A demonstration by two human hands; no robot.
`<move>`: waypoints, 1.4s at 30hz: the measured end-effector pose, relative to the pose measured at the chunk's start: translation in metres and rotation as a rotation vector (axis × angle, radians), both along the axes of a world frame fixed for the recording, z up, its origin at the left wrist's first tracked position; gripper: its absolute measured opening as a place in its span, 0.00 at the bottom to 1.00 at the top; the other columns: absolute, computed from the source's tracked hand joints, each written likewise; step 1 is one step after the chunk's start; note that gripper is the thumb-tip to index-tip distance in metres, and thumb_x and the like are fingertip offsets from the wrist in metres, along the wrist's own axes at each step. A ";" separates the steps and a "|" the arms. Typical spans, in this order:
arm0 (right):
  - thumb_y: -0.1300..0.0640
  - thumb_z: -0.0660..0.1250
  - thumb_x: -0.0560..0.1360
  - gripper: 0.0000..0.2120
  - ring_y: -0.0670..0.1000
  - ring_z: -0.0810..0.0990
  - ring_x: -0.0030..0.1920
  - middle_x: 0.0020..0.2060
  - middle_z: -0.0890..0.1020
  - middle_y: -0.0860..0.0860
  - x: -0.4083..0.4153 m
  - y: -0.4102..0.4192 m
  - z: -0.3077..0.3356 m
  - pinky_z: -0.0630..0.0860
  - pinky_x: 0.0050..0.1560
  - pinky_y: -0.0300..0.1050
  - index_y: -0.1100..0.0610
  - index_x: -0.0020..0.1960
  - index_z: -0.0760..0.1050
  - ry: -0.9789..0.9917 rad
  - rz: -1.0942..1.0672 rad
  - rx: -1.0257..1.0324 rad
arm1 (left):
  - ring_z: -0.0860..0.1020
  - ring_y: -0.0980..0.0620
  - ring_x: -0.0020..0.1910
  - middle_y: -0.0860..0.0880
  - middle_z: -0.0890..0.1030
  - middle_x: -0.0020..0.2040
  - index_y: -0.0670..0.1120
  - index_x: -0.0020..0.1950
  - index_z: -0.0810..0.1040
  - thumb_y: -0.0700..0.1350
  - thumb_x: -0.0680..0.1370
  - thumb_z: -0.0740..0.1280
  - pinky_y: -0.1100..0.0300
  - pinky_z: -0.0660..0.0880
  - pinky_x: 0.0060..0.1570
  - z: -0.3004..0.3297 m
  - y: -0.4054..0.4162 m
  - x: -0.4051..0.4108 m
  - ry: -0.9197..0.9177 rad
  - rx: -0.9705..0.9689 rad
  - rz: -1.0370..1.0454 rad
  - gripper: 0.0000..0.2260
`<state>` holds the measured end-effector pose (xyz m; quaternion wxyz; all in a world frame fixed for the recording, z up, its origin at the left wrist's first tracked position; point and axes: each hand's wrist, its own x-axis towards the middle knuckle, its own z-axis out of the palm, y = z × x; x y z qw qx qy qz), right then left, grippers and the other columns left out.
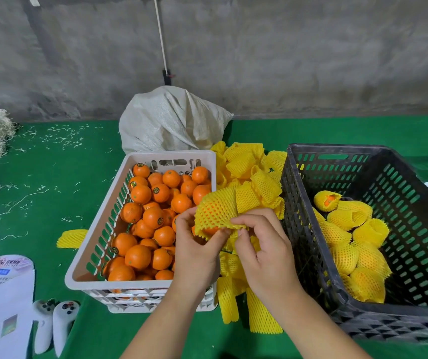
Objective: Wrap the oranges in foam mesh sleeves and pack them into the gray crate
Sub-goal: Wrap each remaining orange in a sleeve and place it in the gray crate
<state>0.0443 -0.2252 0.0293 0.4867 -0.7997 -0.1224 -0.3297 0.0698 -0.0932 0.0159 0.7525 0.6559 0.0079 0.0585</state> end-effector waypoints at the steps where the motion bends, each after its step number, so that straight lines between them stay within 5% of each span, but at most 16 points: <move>1: 0.61 0.62 0.79 0.10 0.45 0.78 0.55 0.52 0.77 0.48 0.000 0.000 -0.001 0.75 0.55 0.36 0.59 0.56 0.80 -0.008 -0.008 0.014 | 0.83 0.60 0.46 0.44 0.81 0.54 0.49 0.63 0.70 0.37 0.72 0.81 0.66 0.79 0.43 0.001 -0.002 0.000 -0.019 0.023 0.017 0.27; 4: 0.56 0.62 0.77 0.14 0.46 0.77 0.58 0.55 0.74 0.41 0.000 0.000 -0.001 0.73 0.55 0.33 0.48 0.62 0.76 0.100 0.014 0.085 | 0.79 0.64 0.43 0.50 0.75 0.51 0.50 0.59 0.64 0.51 0.63 0.80 0.66 0.77 0.41 0.004 -0.004 0.000 -0.035 0.018 -0.015 0.33; 7: 0.55 0.62 0.74 0.23 0.46 0.76 0.61 0.59 0.73 0.35 -0.001 0.000 -0.003 0.76 0.56 0.36 0.33 0.64 0.68 0.261 0.084 0.121 | 0.81 0.58 0.50 0.51 0.77 0.54 0.58 0.62 0.64 0.51 0.64 0.78 0.59 0.81 0.47 0.001 0.001 0.000 -0.042 -0.081 -0.161 0.33; 13: 0.58 0.65 0.79 0.12 0.51 0.81 0.52 0.52 0.79 0.48 -0.003 -0.001 -0.013 0.80 0.49 0.53 0.48 0.60 0.75 0.167 -0.002 0.099 | 0.82 0.62 0.51 0.62 0.82 0.53 0.60 0.66 0.69 0.56 0.68 0.75 0.62 0.80 0.48 0.007 -0.003 0.003 -0.130 0.010 -0.036 0.29; 17: 0.34 0.69 0.72 0.25 0.44 0.80 0.59 0.60 0.77 0.37 -0.007 0.003 -0.008 0.80 0.52 0.40 0.33 0.67 0.68 0.525 0.254 0.418 | 0.75 0.49 0.67 0.50 0.70 0.67 0.62 0.67 0.64 0.57 0.66 0.76 0.45 0.77 0.64 -0.004 -0.001 0.005 -0.137 0.228 0.040 0.34; 19: 0.27 0.72 0.66 0.31 0.35 0.78 0.60 0.57 0.76 0.26 -0.001 0.000 -0.005 0.79 0.52 0.34 0.25 0.66 0.65 0.607 0.247 0.494 | 0.70 0.56 0.71 0.57 0.64 0.68 0.65 0.71 0.61 0.55 0.69 0.78 0.56 0.74 0.69 -0.008 0.002 0.004 -0.213 0.395 -0.064 0.37; 21: 0.32 0.76 0.65 0.31 0.36 0.81 0.58 0.58 0.79 0.29 0.008 -0.009 -0.005 0.81 0.51 0.35 0.26 0.65 0.68 0.609 0.202 0.498 | 0.66 0.65 0.73 0.62 0.60 0.71 0.66 0.79 0.56 0.57 0.75 0.76 0.69 0.70 0.67 -0.014 0.004 0.003 -0.280 0.488 -0.273 0.39; 25: 0.39 0.77 0.70 0.33 0.50 0.85 0.57 0.61 0.83 0.45 0.024 -0.052 -0.003 0.82 0.55 0.52 0.43 0.72 0.73 0.656 0.054 0.787 | 0.79 0.58 0.65 0.63 0.70 0.73 0.66 0.80 0.61 0.62 0.81 0.69 0.61 0.80 0.58 -0.022 0.033 0.023 -0.238 0.618 -0.386 0.30; 28: 0.42 0.74 0.75 0.30 0.52 0.83 0.59 0.64 0.81 0.50 0.026 -0.094 0.000 0.79 0.54 0.48 0.49 0.73 0.71 0.545 -0.120 1.120 | 0.77 0.51 0.68 0.54 0.74 0.72 0.57 0.76 0.70 0.54 0.83 0.66 0.55 0.77 0.63 -0.036 0.070 0.054 -0.046 1.013 -0.242 0.21; 30: 0.40 0.70 0.76 0.32 0.52 0.78 0.64 0.70 0.75 0.51 0.028 -0.111 0.000 0.76 0.63 0.48 0.51 0.76 0.69 0.387 -0.236 1.366 | 0.76 0.42 0.69 0.47 0.71 0.73 0.53 0.78 0.69 0.50 0.83 0.67 0.50 0.76 0.60 -0.049 0.086 0.069 0.290 1.316 -0.449 0.23; 32: 0.48 0.69 0.78 0.33 0.49 0.80 0.60 0.70 0.73 0.52 0.032 -0.122 -0.005 0.75 0.63 0.44 0.51 0.80 0.61 0.254 -0.271 1.542 | 0.80 0.42 0.59 0.47 0.77 0.62 0.51 0.65 0.77 0.52 0.82 0.67 0.55 0.75 0.52 -0.052 0.089 0.070 0.553 1.451 -0.716 0.12; 35: 0.57 0.66 0.81 0.39 0.48 0.80 0.59 0.65 0.68 0.48 0.035 -0.120 -0.006 0.74 0.65 0.45 0.41 0.82 0.47 0.302 -0.372 1.412 | 0.71 0.52 0.42 0.39 0.70 0.45 0.38 0.45 0.69 0.49 0.88 0.57 0.60 0.74 0.51 -0.058 0.088 0.080 0.547 1.595 -0.592 0.18; 37: 0.57 0.67 0.80 0.39 0.50 0.78 0.62 0.67 0.67 0.47 0.039 -0.113 -0.012 0.76 0.60 0.44 0.40 0.82 0.49 0.388 -0.423 1.135 | 0.74 0.44 0.68 0.32 0.71 0.70 0.32 0.70 0.70 0.48 0.89 0.54 0.49 0.65 0.75 -0.067 0.087 0.090 0.571 1.640 -0.561 0.20; 38: 0.56 0.68 0.78 0.37 0.48 0.77 0.62 0.71 0.64 0.47 0.039 -0.107 -0.016 0.77 0.53 0.40 0.39 0.81 0.54 0.440 -0.473 0.917 | 0.65 0.43 0.79 0.37 0.64 0.80 0.36 0.80 0.63 0.50 0.89 0.54 0.55 0.60 0.74 -0.063 0.079 0.088 0.576 1.703 -0.714 0.24; 40: 0.54 0.70 0.78 0.30 0.43 0.75 0.62 0.73 0.58 0.39 0.039 -0.096 -0.027 0.75 0.45 0.30 0.38 0.75 0.64 0.459 -0.442 0.486 | 0.62 0.46 0.82 0.44 0.63 0.83 0.43 0.84 0.60 0.53 0.89 0.56 0.64 0.64 0.63 -0.066 0.076 0.078 0.480 1.715 -0.887 0.26; 42: 0.54 0.71 0.78 0.25 0.46 0.73 0.67 0.71 0.58 0.36 0.041 -0.086 -0.045 0.76 0.57 0.35 0.40 0.72 0.69 0.494 -0.283 0.205 | 0.65 0.46 0.78 0.46 0.68 0.79 0.48 0.81 0.65 0.56 0.88 0.55 0.58 0.64 0.71 -0.082 0.074 0.082 0.486 1.646 -0.934 0.23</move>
